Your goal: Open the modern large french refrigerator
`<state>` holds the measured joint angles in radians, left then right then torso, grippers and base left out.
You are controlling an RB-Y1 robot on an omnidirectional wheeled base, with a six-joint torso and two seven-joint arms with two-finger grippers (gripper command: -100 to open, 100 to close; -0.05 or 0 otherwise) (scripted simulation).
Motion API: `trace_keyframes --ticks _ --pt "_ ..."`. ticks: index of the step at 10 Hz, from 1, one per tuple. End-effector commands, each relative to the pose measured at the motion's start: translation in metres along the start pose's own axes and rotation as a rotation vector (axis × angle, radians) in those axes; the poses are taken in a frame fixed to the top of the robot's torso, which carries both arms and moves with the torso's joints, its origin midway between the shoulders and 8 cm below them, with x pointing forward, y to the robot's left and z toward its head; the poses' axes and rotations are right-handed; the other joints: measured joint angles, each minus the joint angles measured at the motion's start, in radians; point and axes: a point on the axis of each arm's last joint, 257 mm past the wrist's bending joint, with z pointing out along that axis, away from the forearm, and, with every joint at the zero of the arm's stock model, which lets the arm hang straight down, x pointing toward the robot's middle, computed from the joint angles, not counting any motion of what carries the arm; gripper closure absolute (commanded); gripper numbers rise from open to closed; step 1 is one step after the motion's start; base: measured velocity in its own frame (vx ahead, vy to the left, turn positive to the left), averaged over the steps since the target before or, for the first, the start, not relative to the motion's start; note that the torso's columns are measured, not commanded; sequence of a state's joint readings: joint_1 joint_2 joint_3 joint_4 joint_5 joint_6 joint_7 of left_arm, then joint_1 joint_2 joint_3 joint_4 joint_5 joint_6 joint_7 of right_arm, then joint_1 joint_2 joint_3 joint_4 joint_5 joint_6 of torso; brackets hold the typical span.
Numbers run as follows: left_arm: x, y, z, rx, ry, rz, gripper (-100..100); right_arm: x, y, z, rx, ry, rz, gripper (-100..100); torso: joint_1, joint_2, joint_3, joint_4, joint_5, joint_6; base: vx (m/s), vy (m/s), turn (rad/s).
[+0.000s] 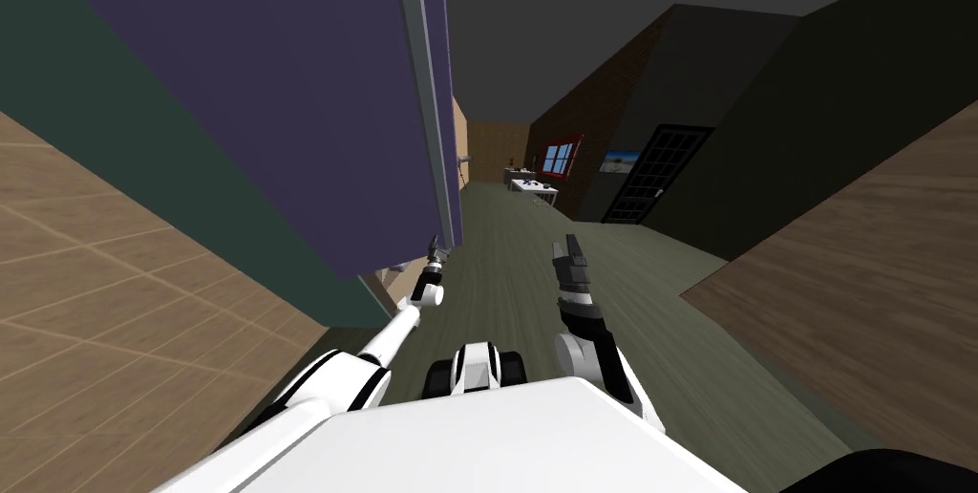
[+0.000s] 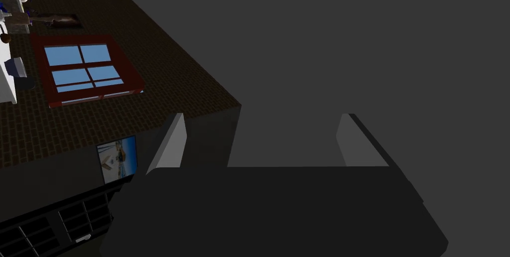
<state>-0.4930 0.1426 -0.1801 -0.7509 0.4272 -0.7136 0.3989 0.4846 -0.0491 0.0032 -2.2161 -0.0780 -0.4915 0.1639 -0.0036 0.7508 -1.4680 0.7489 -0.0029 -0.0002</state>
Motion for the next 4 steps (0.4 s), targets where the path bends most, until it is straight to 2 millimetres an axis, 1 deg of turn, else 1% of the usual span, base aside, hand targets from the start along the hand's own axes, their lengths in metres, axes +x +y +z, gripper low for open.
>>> trace_keyframes --ticks 1,4 --pt "-0.0028 0.0035 -0.0025 -0.009 -0.006 0.001 0 0.0000 0.0000 0.0000 0.000 0.000 0.000 0 0.001 -0.004 -0.002 -0.002 0.001 0.000 0.000 0.000 0.000" --pt "-0.0075 0.0099 -0.0071 -0.026 -0.017 0.004 0 0.0000 0.0000 0.0000 0.000 0.000 0.000 0 0.003 -0.010 -0.006 -0.007 0.002 0.000 0.000 0.000 0.000"
